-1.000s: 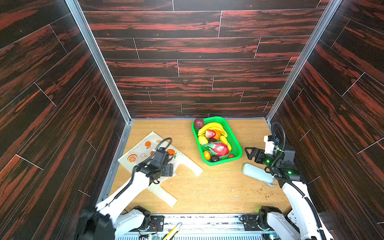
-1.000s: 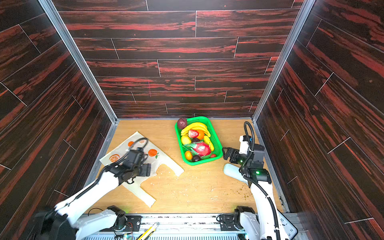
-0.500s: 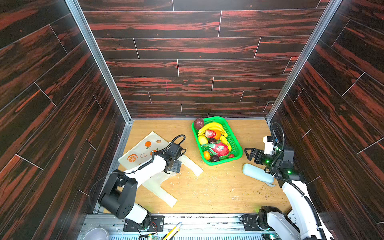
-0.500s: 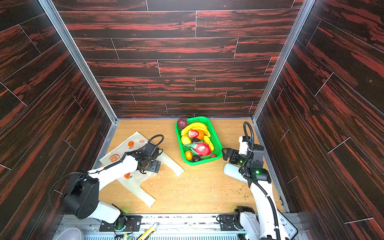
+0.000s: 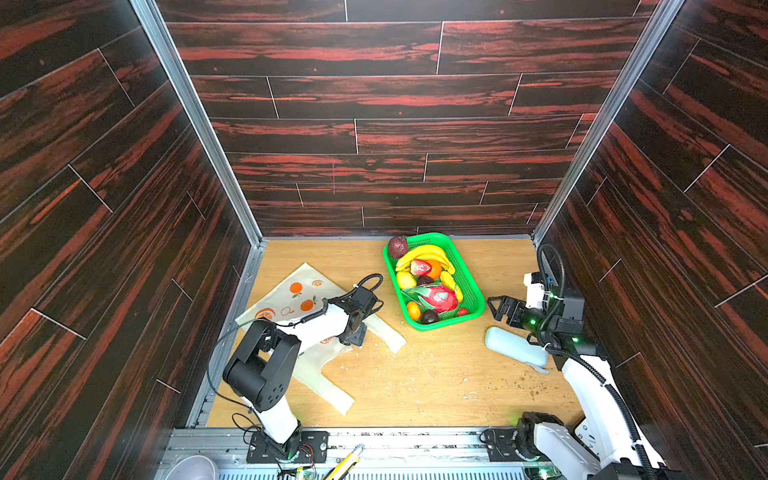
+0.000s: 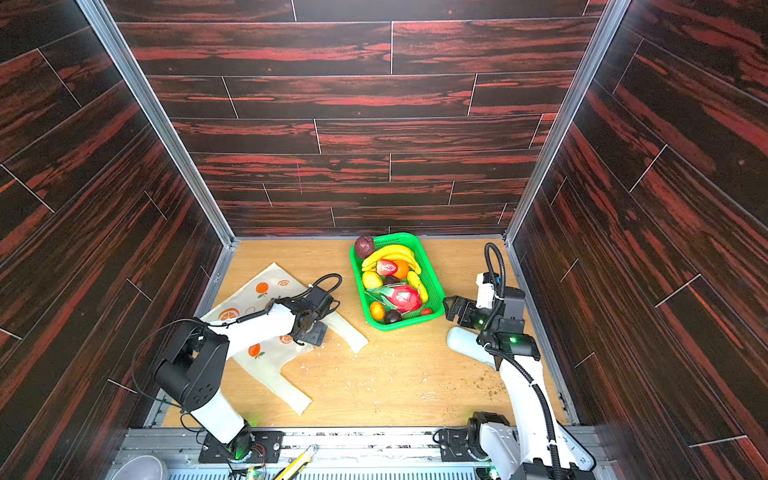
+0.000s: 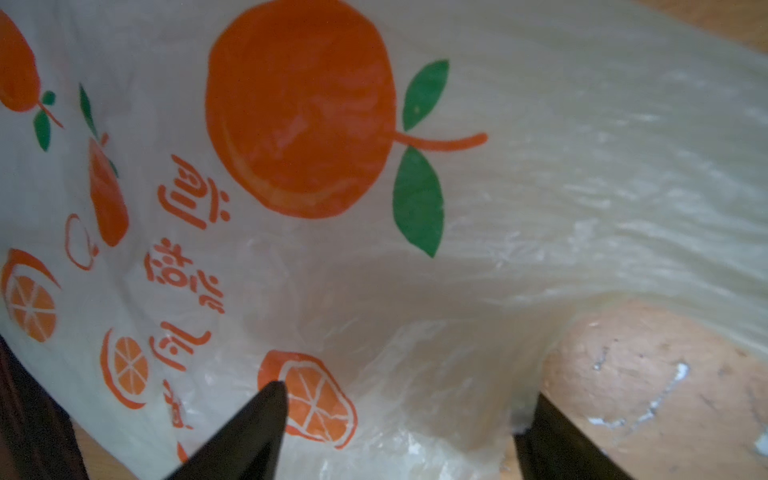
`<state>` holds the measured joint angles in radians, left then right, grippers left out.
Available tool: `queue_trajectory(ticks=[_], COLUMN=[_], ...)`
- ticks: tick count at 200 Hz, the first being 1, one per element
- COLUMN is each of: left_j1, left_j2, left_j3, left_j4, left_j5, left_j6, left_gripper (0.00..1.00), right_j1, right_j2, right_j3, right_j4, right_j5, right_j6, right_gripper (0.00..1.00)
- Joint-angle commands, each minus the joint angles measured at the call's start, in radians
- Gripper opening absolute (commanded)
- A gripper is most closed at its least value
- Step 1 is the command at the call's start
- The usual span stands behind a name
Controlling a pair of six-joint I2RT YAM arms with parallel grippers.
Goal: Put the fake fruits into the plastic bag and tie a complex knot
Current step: 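Grasp the orange-printed bag's handle with the left gripper and lift it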
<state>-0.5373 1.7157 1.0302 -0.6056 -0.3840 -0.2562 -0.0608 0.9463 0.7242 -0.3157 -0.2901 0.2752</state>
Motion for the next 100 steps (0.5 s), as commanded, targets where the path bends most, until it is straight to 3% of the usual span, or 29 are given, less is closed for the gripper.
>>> queue_trajectory(ticks=[1, 30, 51, 79, 100], left_j1=[-0.001, -0.001, -0.001, -0.001, 0.001], left_j2=[0.025, 0.031, 0.026, -0.010, -0.062], left_j3=[0.032, 0.032, 0.030, 0.028, 0.047], left_j4=[-0.039, -0.027, -0.027, -0.052, -0.091], left_j5=[-0.030, -0.033, -0.045, -0.079, -0.110], left_j6=[0.008, 0.008, 0.012, 0.024, 0.042], left_gripper=[0.77, 0.67, 0.48, 0.15, 0.00], right_j1=[0.007, 0.008, 0.009, 0.011, 0.015], right_j2=[0.002, 0.004, 0.002, -0.003, -0.009], right_j3=[0.000, 0.001, 0.001, -0.003, -0.010], right_j4=[-0.004, 0.000, 0.000, 0.010, 0.033], right_j5=[0.008, 0.003, 0.003, -0.024, -0.050], right_j6=[-0.009, -0.011, -0.018, -0.029, -0.027], right_gripper=[0.99, 0.99, 0.99, 0.99, 0.99])
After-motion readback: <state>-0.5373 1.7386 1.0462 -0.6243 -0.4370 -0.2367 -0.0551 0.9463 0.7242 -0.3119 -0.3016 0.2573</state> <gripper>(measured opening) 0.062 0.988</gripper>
